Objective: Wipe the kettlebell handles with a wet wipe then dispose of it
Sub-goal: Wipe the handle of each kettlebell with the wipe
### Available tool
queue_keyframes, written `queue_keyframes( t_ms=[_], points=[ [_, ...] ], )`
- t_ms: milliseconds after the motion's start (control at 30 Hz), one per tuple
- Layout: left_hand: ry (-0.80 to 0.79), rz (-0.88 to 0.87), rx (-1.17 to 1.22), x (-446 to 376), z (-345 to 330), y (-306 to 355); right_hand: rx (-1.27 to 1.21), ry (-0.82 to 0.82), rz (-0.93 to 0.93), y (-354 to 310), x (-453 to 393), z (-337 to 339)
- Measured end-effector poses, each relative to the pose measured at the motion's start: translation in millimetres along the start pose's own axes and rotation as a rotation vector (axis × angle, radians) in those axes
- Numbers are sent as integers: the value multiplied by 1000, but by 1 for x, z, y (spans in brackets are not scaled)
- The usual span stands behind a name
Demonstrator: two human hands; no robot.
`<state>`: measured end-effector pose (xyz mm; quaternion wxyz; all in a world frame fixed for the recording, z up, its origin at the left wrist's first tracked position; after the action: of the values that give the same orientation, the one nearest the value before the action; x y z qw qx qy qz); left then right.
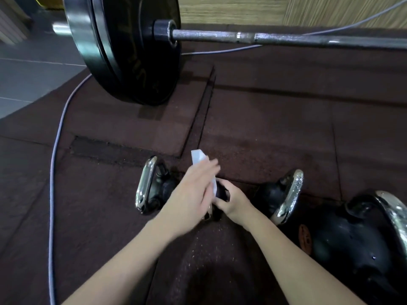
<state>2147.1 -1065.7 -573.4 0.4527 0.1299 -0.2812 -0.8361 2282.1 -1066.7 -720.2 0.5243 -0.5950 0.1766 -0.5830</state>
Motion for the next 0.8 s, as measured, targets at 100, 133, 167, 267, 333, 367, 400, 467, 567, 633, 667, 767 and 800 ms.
queue_keyframes(
  t_ms=[100,133,167,267,333,367,400,467,567,633,667,767,800],
  points=[
    [-61,304,254,-29,5,-16,-21,6,-9,-3,3,1],
    [-57,364,301,-28,3,-14,-19,-1,-11,-5,4,1],
    [-37,403,338,-22,0,-10,-28,1,-6,-6,5,1],
    [68,453,523,17,-16,17,-40,13,3,-6,4,3],
    [152,516,581,48,-31,26,-35,2,-32,-7,8,1],
    [184,555,591,59,-38,26,-29,3,-34,-9,7,2],
    [200,580,600,65,-43,26,-13,3,-40,-6,7,2],
    [204,653,650,62,-47,22,-19,-13,-46,-10,7,1],
    [214,724,620,25,-31,12,22,91,-23,-6,6,4],
    [133,751,489,-8,-14,1,48,85,0,-13,7,4],
    [94,760,447,-22,-6,-4,68,55,-11,-14,9,2],
    [70,757,513,-36,1,-19,141,27,8,-19,13,2],
    [79,731,533,-30,1,-18,161,42,17,-15,11,0]
  ],
)
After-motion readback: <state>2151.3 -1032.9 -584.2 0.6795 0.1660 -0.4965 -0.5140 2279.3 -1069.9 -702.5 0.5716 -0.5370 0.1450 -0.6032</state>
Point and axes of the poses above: each hand's wrist, its own x-axis away from the middle knuckle, its own z-axis out of the back of the hand, y = z × x, the point moved 6 cm from there along -x, towards the middle knuckle, and after that the axes turned 8 degrees about -y, right-handed, at the moved point
